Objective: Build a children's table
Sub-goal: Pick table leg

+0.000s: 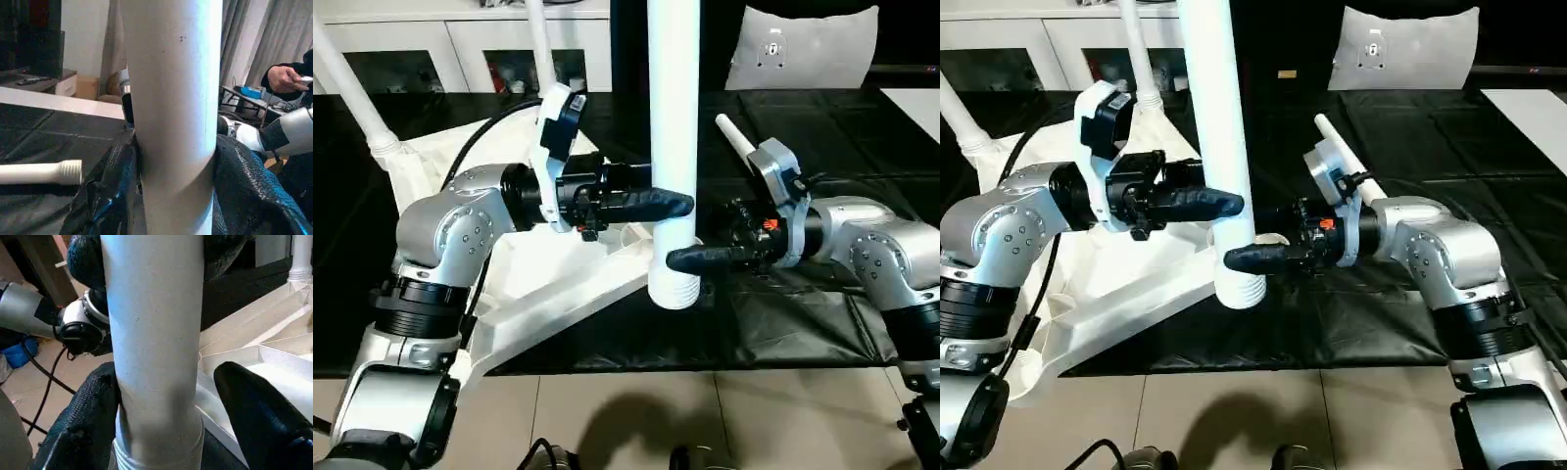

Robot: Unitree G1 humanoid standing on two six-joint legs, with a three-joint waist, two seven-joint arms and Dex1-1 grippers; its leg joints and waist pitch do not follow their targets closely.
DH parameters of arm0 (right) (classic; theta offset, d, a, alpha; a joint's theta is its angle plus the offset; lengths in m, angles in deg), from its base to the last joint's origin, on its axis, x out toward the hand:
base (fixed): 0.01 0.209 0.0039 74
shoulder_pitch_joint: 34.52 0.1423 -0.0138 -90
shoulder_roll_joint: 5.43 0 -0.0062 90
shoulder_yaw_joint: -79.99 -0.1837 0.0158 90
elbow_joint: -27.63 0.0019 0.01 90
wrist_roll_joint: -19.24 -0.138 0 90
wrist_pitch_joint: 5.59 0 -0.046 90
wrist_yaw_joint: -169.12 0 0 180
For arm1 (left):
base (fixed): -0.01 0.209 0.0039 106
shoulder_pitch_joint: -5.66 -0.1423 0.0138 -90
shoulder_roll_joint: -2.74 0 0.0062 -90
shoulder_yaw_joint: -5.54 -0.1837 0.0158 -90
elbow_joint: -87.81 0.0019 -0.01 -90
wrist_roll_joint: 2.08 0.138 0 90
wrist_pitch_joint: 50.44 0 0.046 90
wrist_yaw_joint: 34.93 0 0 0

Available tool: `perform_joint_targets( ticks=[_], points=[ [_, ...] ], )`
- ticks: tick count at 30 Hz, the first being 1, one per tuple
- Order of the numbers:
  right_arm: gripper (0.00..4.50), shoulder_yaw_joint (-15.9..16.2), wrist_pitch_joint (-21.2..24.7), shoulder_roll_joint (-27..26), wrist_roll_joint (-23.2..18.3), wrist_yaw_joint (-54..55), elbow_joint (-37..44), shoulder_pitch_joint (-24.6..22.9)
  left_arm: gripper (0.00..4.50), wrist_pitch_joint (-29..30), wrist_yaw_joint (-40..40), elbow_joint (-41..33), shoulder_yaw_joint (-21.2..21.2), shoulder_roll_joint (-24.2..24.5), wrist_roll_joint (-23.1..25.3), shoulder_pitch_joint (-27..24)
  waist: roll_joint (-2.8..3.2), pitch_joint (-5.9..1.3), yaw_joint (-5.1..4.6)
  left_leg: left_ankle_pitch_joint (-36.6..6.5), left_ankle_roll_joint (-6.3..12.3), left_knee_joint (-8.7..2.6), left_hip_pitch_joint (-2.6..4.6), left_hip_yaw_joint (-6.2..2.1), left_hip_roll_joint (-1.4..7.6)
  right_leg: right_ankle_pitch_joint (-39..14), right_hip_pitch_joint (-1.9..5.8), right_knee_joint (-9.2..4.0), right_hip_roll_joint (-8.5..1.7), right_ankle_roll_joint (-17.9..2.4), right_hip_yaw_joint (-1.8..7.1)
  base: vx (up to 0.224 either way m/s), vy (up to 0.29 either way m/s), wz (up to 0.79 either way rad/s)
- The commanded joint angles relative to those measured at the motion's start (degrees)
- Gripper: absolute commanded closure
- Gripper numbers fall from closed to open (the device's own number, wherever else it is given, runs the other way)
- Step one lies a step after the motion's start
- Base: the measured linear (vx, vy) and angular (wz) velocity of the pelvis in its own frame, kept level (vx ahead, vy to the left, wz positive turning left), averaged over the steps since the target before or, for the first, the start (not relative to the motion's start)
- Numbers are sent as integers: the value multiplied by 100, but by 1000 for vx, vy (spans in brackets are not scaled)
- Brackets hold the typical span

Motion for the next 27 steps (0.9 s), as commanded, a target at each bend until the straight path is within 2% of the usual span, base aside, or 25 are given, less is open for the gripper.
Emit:
perform_joint_targets(
  ticks=[1, 4, 6, 8, 11, 14, 17, 18, 21, 23, 27],
  points=[
    [120, 88, -58, -10, 75, -33, -19, 118, 255, 24, -121, -225, -104, -5, -67, 90, -108, -454, 13, -1082, 374, -337, 86, 69, 21, -2337, 344, -400, -283, -926, 160, 0, 0, 0],
    [120, 113, 21, -16, 17, -117, 9, 140, 255, -26, -122, -222, -163, -27, -3, 91, -108, -449, 11, -1108, 378, -340, 85, 69, 20, -2351, 343, -403, -278, -928, 158, 0, 0, 0],
    [120, 102, 270, -16, -172, -222, 62, 161, 255, -88, -89, -200, -203, -63, 63, 102, -103, -451, 13, -1101, 382, -342, 87, 65, 23, -2327, 350, -400, -277, -940, 158, 0, 0, 0],
    [92, 105, 343, -20, -209, -245, 69, 168, 255, -111, -83, -190, -216, -71, 87, 107, -108, -454, 13, -1110, 386, -339, 85, 68, 23, -2310, 351, -406, -280, -954, 157, 0, 0, 0],
    [80, 88, 401, -41, -222, -304, 93, 162, 255, -142, -71, -191, -233, -85, 125, 116, -110, -454, 15, -1104, 375, -340, 82, 66, 22, -2324, 354, -405, -283, -934, 158, 0, 0, 0],
    [40, 61, 394, -69, -214, -300, 85, 163, 255, -137, -94, -216, -257, -72, 130, 112, -111, -458, 17, -1072, 371, -340, 78, 66, 24, -2296, 353, -397, -286, -943, 160, 0, 0, 0],
    [40, 88, 394, -57, -195, -369, 83, 165, 255, -135, -136, -248, -313, -34, 141, 102, -109, -464, 21, -1086, 356, -336, 86, 67, 27, -2332, 351, -398, -291, -942, 161, 0, 0, 0],
    [67, 93, 420, -50, -211, -379, 96, 164, 255, -147, -139, -251, -331, -26, 155, 100, -109, -459, 21, -1098, 354, -341, 85, 66, 29, -2350, 350, -402, -291, -943, 160, 0, 0, 0],
    [79, 77, 481, -63, -240, -393, 121, 162, 255, -179, -148, -252, -358, -37, 211, 92, -112, -467, 22, -1075, 353, -339, 82, 65, 29, -2320, 353, -394, -287, -939, 160, 0, 0, 0],
    [117, 63, 475, -100, -216, -380, 114, 165, 255, -210, -129, -253, -386, -60, 251, 87, -115, -476, 23, -1066, 347, -333, 82, 69, 25, -2327, 357, -397, -288, -930, 161, 0, 0, 0],
    [140, 66, 473, -122, -198, -376, 105, 171, 255, -252, -99, -245, -400, -73, 284, 87, -110, -480, 24, -1043, 349, -335, 82, 64, 32, -2267, 355, -392, -289, -945, 161, 0, 0, 0]
  ],
)
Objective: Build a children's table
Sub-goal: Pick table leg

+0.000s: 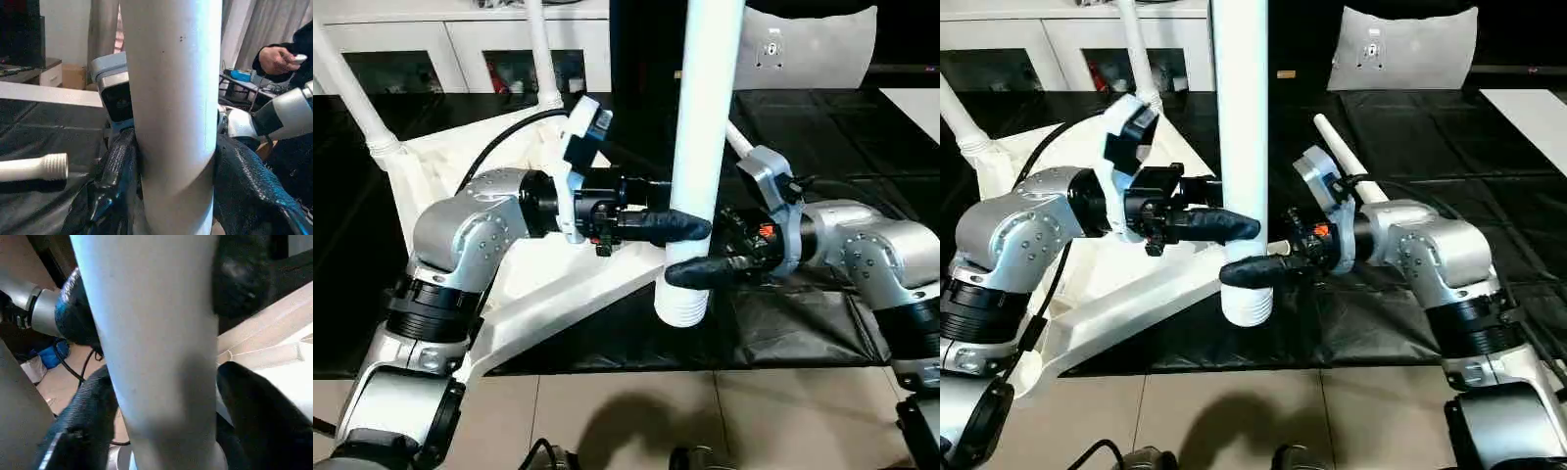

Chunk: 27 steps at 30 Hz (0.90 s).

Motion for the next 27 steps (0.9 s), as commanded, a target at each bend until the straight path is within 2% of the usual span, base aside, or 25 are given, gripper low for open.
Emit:
perform_joint_targets(
  ticks=[1, 4, 6, 11, 12, 20, 22, 24, 27],
  points=[
    [154, -21, 28, 12, -38, -40, 79, 119, 255, -128, 15, -93, -30, 9, 57, 91, -110, -483, 21, -1034, 347, -333, 80, 66, 29, -2244, 357, -389, -291, -953, 163, 0, 0, 0],
    [172, -1, 56, 18, -14, -73, 81, 128, 255, -191, 91, -52, -15, -26, 100, 125, -111, -483, 22, -1050, 346, -332, 81, 67, 28, -2223, 357, -388, -288, -968, 162, 0, 0, 0],
    [206, 20, 57, 27, 8, -75, 87, 125, 255, -214, 106, -39, -13, -38, 118, 138, -113, -479, 22, -1058, 347, -335, 81, 66, 30, -2253, 357, -394, -291, -956, 163, 0, 0, 0],
    [240, 23, 57, 14, 38, -56, 81, 120, 255, -216, 80, -39, -22, -35, 147, 143, -111, -481, 27, -1039, 354, -331, 83, 70, 27, -2249, 354, -394, -290, -953, 164, 0, 0, 0],
    [244, 23, 53, 10, 46, -59, 65, 126, 255, -225, 71, -29, -33, -32, 162, 149, -107, -502, 29, -1022, 350, -325, 84, 67, 28, -2228, 367, -382, -292, -962, 161, 0, 0, 0],
    [253, 15, 55, -23, 61, -21, 90, 58, 255, -79, 207, -75, -158, 47, 309, 105, -107, -503, 39, -993, 338, -325, 75, 68, 29, -2121, 366, -363, -288, -1005, 163, 0, 0, 0],
    [253, -4, 54, -36, 52, 4, 93, 41, 185, 6, 207, -101, -92, 30, 201, 83, -106, -508, 43, -995, 335, -319, 82, 71, 27, -2130, 365, -366, -291, -1005, 165, 0, 0, 0],
    [254, -39, 50, -58, 36, 45, 99, 14, 186, 117, 249, -134, 22, -10, 47, 51, -108, -506, 41, -1005, 336, -318, 81, 70, 25, -2124, 365, -364, -286, -1012, 164, 0, 0, 0],
    [260, -152, 44, -141, -25, 173, 119, -67, 143, 248, 226, -197, 87, 17, -87, -35, -90, -525, 53, -1011, 311, -313, 83, 69, 24, -2152, 370, -365, -295, -1011, 162, 0, 0, 0]
  ],
)
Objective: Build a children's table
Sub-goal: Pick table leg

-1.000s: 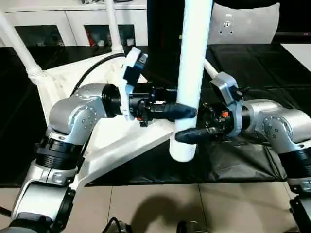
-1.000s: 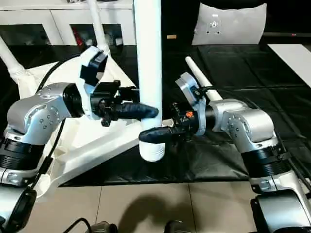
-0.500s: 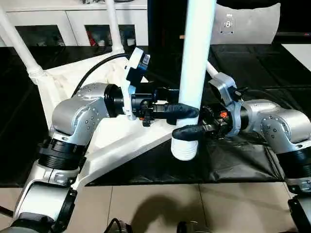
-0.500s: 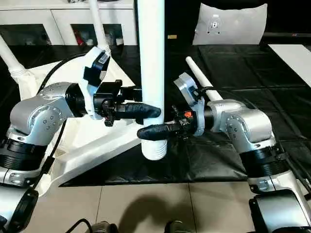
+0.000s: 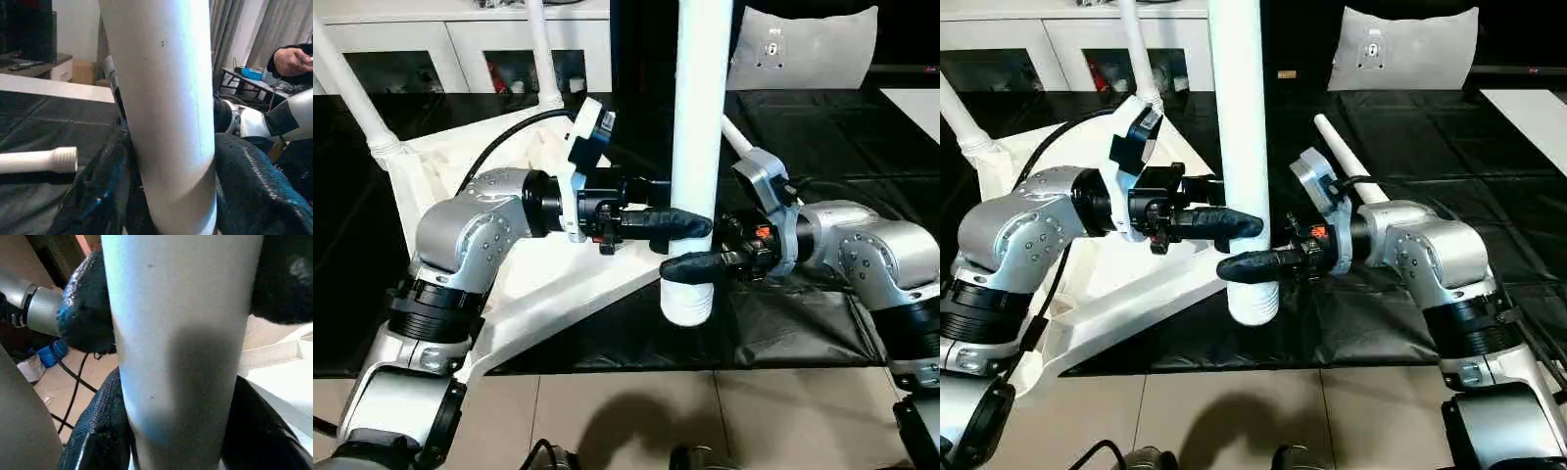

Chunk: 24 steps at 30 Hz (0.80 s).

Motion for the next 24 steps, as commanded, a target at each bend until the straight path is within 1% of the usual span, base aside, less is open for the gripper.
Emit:
perform_joint_targets(
  ticks=[1, 2, 3, 4, 5, 6, 7, 8, 9, 10, 11, 12, 13, 14, 15, 16, 17, 18, 19, 20, 21, 22, 23, 24],
  points=[
    [260, -185, 36, -87, -132, 161, 125, -60, 143, 159, 24, -160, 136, -5, -229, -54, -65, -529, 35, -1012, 306, -320, 77, 62, 24, -2144, 372, -370, -295, -1016, 156, 0, 0, 0],
    [260, -217, 38, -113, -150, 199, 131, -77, 137, 189, 46, -152, 183, -30, -284, -66, -82, -529, 29, -1000, 294, -318, 71, 67, 20, -2108, 369, -370, -289, -1025, 155, 0, 0, 0],
    [260, -275, 45, -156, -188, 259, 152, -115, 137, 212, 96, -129, 262, -77, -366, -85, -50, -540, 43, -1006, 290, -315, 81, 61, 20, -2103, 370, -366, -290, -1040, 151, 0, 0, 0],
    [260, -321, 51, -190, -217, 304, 168, -145, 114, 228, 135, -111, 323, -114, -429, -100, -64, -537, 32, -1002, 293, -316, 68, 67, 21, -2076, 373, -375, -290, -1039, 156, 0, 0, 0],
    [260, -413, 77, -249, -278, 405, 217, -216, 103, 223, 288, -77, 487, -232, -555, -142, -45, -538, 42, -1050, 281, -314, 85, 65, 26, -2080, 363, -379, -285, -1049, 154, 0, 0, 0],
    [260, -511, 82, -317, -337, 524, 279, -297, 99, 181, 468, -43, 690, -381, -705, -191, -18, -541, 60, -1086, 261, -306, 83, 64, 17, -2098, 370, -373, -293, -1068, 149, 0, 0, 0],
    [260, -579, 94, -372, -372, 656, 342, -363, 96, 136, 638, -24, 895, -530, -876, -225, -41, -549, 67, -1096, 262, -304, 87, 64, 17, -2099, 364, -386, -285, -1069, 145, 0, 0, 0],
    [260, -620, 88, -417, -390, 768, 429, -437, 85, 132, 807, -12, 1109, -674, -1083, -252, -27, -547, 71, -1089, 253, -299, 76, 68, 13, -2079, 369, -383, -282, -1073, 150, 0, 0, 0],
    [260, -648, 83, -449, -401, 853, 501, -497, 70, 141, 942, -5, 1278, -786, -1250, -272, -44, -541, 95, -1156, 241, -291, 87, 75, 7, -2186, 364, -404, -286, -1056, 142, 0, 0, 0],
    [260, -732, 45, -542, -401, 1084, 559, -557, 70, 133, 1074, -17, 1417, -875, -1382, -303, -41, -545, 106, -1188, 229, -298, 94, 63, 7, -2288, 357, -404, -282, -1013, 134, 0, 0, 0],
    [260, -766, 32, -579, -401, 1175, 574, -573, 70, 129, 1119, -19, 1463, -903, -1424, -311, -42, -527, 97, -1238, 225, -305, 92, 65, 10, -2373, 339, -420, -278, -974, 135, 0, 0, 0],
    [260, -816, -39, -692, -303, 1520, 680, -645, 62, 43, 1389, -15, 1662, -1038, -1542, -337, -17, -523, 89, -1354, 198, -305, 109, 61, -2, -2584, 331, -445, -269, -864, 119, 0, 0, 0],
    [260, -813, -34, -761, -212, 1768, 774, -686, 58, -18, 1618, 0, 1811, -1134, -1615, -344, -35, -520, 85, -1363, 163, -299, 107, 59, -14, -2693, 331, -454, -269, -791, 112, 0, 0, 0],
    [260, -738, -106, -875, -7, 2108, 981, -779, 58, -194, 2002, 23, 1932, -1237, -1468, -349, -34, -522, 86, -1363, 134, -295, 110, 56, -20, -2806, 318, -477, -273, -719, 105, 0, 0, 0],
    [260, -738, -106, -875, -7, 2108, 981, -779, 58, -194, 2002, 23, 1932, -1237, -1468, -349, -34, -522, 86, -1363, 134, -295, 110, 56, -20, -2806, 318, -477, -273, -719, 105, 0, 0, 0],
    [260, -698, -174, -938, 106, 2272, 1092, -833, 58, -316, 2194, 29, 1929, -1275, -1256, -344, 15, -516, 73, -1472, 116, -318, 117, 39, -14, -2967, 302, -510, -253, -523, 94, 0, 0, 0],
    [260, -695, -412, -1062, 268, 2466, 1083, -858, 58, -347, 2440, 111, 1920, -1292, -1064, -305, 1, -519, 59, -1516, 93, -318, 129, 36, -22, -3043, 284, -517, -253, -412, 85, 0, 0, 0],
    [260, -699, -578, -1149, 374, 2594, 1067, -872, 58, -349, 2607, 170, 1919, -1304, -952, -277, -6, -521, 50, -1512, 108, -311, 121, 42, -44, -3103, 295, -530, -252, -374, 76, 0, 0, 0],
    [260, -685, -806, -1279, 545, 2814, 1008, -886, 58, -469, 2996, 335, 1856, -1293, -577, -206, -7, -525, 51, -1492, 101, -314, 111, 37, -41, -3121, 300, -525, -259, -337, 79, 0, 0, 0],
    [260, -688, -982, -1405, 650, 2986, 949, -896, 58, -625, 3338, 498, 1741, -1261, -162, -143, 26, -511, 13, -1613, 71, -318, 122, 25, -53, -3239, 263, -566, -233, -168, 55, 0, 0, 0],
    [260, -684, -1096, -1494, 727, 3123, 908, -901, 58, -746, 3558, 592, 1614, -1224, 159, -107, 37, -523, 9, -1634, 63, -318, 133, 16, -63, -3287, 263, -571, -237, -79, 51, 0, 0, 0],
    [260, -642, -1256, -1587, 888, 3334, 888, -907, 58, -791, 3591, 529, 1373, -1151, 416, -132, 28, -523, 6, -1613, 58, -335, 118, 0, -49, -3272, 271, -569, -253, -59, 55, 0, 0, 0],
    [260, -619, -1301, -1618, 955, 3424, 866, -906, 58, -742, 3548, 442, 1253, -1131, 462, -160, 176, -527, 10, -1596, 34, -354, 121, -26, -34, -3150, 271, -528, -270, -115, 65, 0, 0, 0],
    [260, -585, -1362, -1644, 1052, 3539, 855, -911, 58, -715, 3542, 332, 1133, -1123, 510, -187, 132, -533, -9, -1602, 42, -353, 127, -16, -13, -3029, 256, -552, -260, -172, 75, 0, 0, 0]
  ],
)
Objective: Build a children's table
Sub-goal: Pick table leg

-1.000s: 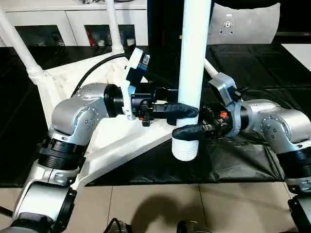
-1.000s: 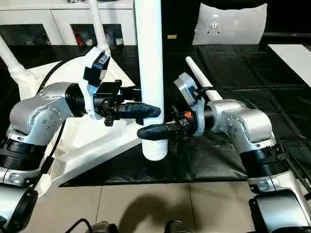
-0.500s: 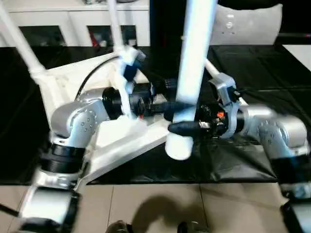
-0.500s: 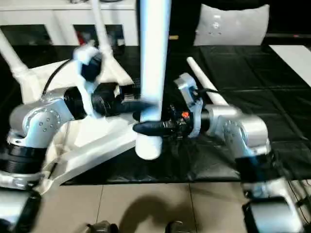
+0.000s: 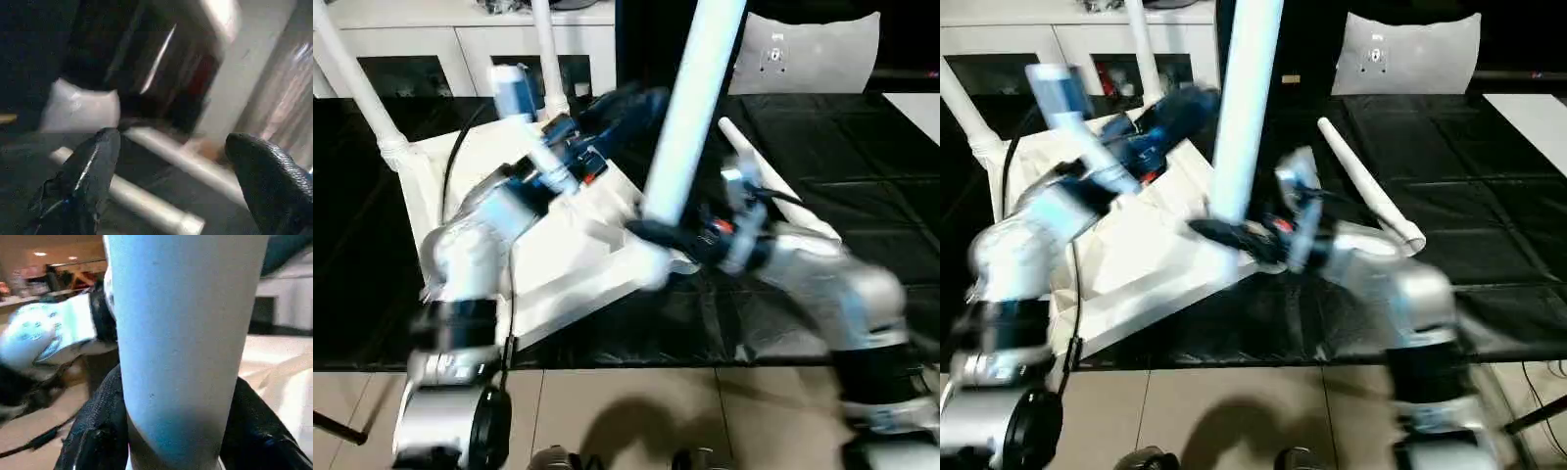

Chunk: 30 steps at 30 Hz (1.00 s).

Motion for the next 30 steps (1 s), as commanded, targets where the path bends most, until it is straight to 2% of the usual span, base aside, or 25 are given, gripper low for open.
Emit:
perform_joint_targets(
  ticks=[1, 2, 3, 6, 7, 9, 10, 11, 12, 13, 15, 16, 18, 19, 20, 21, 22, 23, 25, 26, 27, 28, 29, 30],
  points=[
    [260, 65, -187, -18, 242, 262, -57, -18, 58, 25, 2, -283, -320, 23, 206, -27, 57, -510, -35, -1587, 68, -384, 130, 14, -11, -2874, 258, -553, -255, -271, 92, 0, 0, 0],
    [260, 92, -217, -24, 303, 318, -67, -23, 58, 27, -16, -365, -384, 18, 214, -46, 48, -542, -13, -1354, 98, -395, 73, 10, 4, -2247, 322, -463, -266, -551, 122, 0, 0, 0],
    [260, 175, -297, -15, 466, 390, -76, -61, 58, 68, -113, -610, -505, -5, 124, -92, 81, -542, -15, -1272, 114, -394, 66, 11, 18, -1908, 331, -427, -273, -719, 135, 0, 0, 0],
    [260, 223, -464, -50, 714, 609, -193, -96, 58, 116, -256, -1006, -707, 7, 94, -158, 50, -533, -28, -1211, 180, -388, 62, 44, 9, -1533, 356, -392, -275, -998, 153, 0, 0, 0],
    [260, 228, -479, -50, 736, 627, -204, -97, 58, 114, -270, -1030, -725, 13, 100, -163, 50, -533, -28, -1211, 180, -388, 62, 44, 9, -1533, 356, -392, -275, -998, 153, 0, 0, 0],
    [260, 285, -581, -44, 993, 884, -317, -130, 58, 93, -273, -1213, -886, 87, 255, -240, 75, -498, -44, -1308, 189, -396, 62, 47, 1, -1784, 353, -417, -275, -948, 151, 0, 0, 0],
    [260, 285, -581, -44, 993, 884, -317, -130, 58, 93, -273, -1213, -886, 87, 255, -240, 63, -490, -61, -1372, 155, -401, 71, 43, 3, -1899, 353, -423, -267, -912, 148, 0, 0, 0],
    [260, 313, -599, -43, 1065, 986, -310, -167, 58, 88, -151, -1196, -846, 99, 315, -278, 144, -463, -66, -1432, 126, -409, 82, 33, -2, -1967, 334, -421, -267, -899, 145, 0, 0, 0],
    [261, 304, -604, -48, 1072, 1012, -302, -178, 58, 84, -132, -1187, -837, 100, 328, -282, 106, -427, -113, -1663, 123, -414, 102, 49, -14, -2186, 321, -478, -237, -836, 133, 0, 0, 0],
    [261, 243, -650, -81, 1122, 1179, -263, -235, 58, 45, -64, -1142, -808, 107, 393, -295, 85, -418, -119, -1710, 122, -413, 108, 50, -30, -2370, 322, -488, -242, -748, 135, 0, 0, 0],
    [261, 26, -299, -146, 957, 1420, -7, -450, 58, -49, 332, -1046, -592, 148, 601, -468, 132, -388, -134, -1747, 129, -422, 105, 39, -33, -2560, 307, -511, -243, -645, 131, 0, 0, 0],
    [261, 26, -299, -146, 957, 1420, -7, -450, 58, -49, 332, -1046, -592, 148, 601, -468, 114, -397, -144, -1757, 140, -424, 108, 37, -31, -2565, 308, -523, -233, -606, 129, 0, 0, 0],
    [261, -173, -124, -220, 1073, 1950, 217, -696, 58, -124, 832, -1150, -357, 195, 815, -766, 99, -400, -164, -1698, 136, -420, 99, 40, -39, -2562, 305, -522, -230, -571, 125, 0, 0, 0],
    [261, -228, -73, -248, 1093, 2084, 276, -758, 58, -168, 910, -1197, -340, 228, 896, -859, 108, -394, -172, -1658, 123, -425, 87, 34, -32, -2547, 304, -521, -232, -550, 131, 0, 0, 0],
    [261, -345, 50, -316, 1085, 2298, 408, -891, 58, -141, 1108, -1292, -338, 280, 1079, -1063, 10, -408, -212, -1600, 138, -432, 72, 39, -27, -2495, 308, -524, -218, -511, 134, 0, 0, 0],
    [261, -455, 151, -384, 1088, 2502, 539, -1027, 58, -56, 1312, -1382, -355, 326, 1259, -1266, 8, -408, -211, -1563, 150, -439, 72, 36, -22, -2489, 311, -506, -226, -506, 136, 0, 0, 0],
    [261, -509, 224, -420, 1098, 2613, 603, -1088, 58, 6, 1425, -1425, -351, 330, 1331, -1365, 52, -404, -224, -1529, 140, -445, 67, 28, -14, -2472, 305, -485, -230, -501, 141, 0, 0, 0],
    [261, -617, 401, -492, 1140, 2878, 745, -1228, 58, 124, 1668, -1539, -328, 304, 1460, -1594, 67, -401, -258, -1547, 156, -437, 72, 38, -26, -2556, 286, -508, -223, -459, 132, 0, 0, 0],
    [261, -682, 530, -541, 1132, 3028, 806, -1293, 58, 181, 1807, -1639, -313, 250, 1490, -1755, 63, -382, -292, -1621, 162, -441, 78, 43, -34, -2748, 260, -545, -210, -392, 124, 0, 0, 0],
    [261, -764, 904, -538, 1285, 3335, 1051, -1519, 58, 183, 2219, -1949, -291, 36, 1670, -2456, 4, -372, -323, -1688, 140, -445, 75, 33, -8, -2908, 266, -556, -221, -335, 113, 0, 0, 0],
    [261, -763, 986, -516, 1337, 3413, 1122, -1578, 58, 194, 2352, -2024, -287, -18, 1718, -2641, 4, -372, -323, -1688, 140, -445, 75, 33, -8, -2908, 266, -556, -221, -335, 113, 0, 0, 0],
    [261, -763, 1002, -512, 1346, 3427, 1136, -1589, 58, 196, 2377, -2038, -286, -29, 1727, -2676, 23, -353, -358, -1795, 149, -445, 92, 52, -33, -3193, 212, -625, -209, -192, 104, 0, 0, 0],
    [261, -698, 979, -441, 1596, 3593, 1305, -1736, 58, -53, 2516, -2091, -268, -146, 1832, -3052, -70, -371, -394, -1817, 146, -429, 73, 55, -42, -3273, 214, -641, -202, -127, 99, 0, 0, 0],
    [261, -603, 876, -384, 1724, 3615, 1484, -1863, 58, -229, 2608, -2140, -261, -218, 1916, -3313, -57, -364, -396, -1844, 121, -437, 64, 47, -50, -3416, 202, -672, -210, -3, 96, 0, 0, 0]
  ],
)
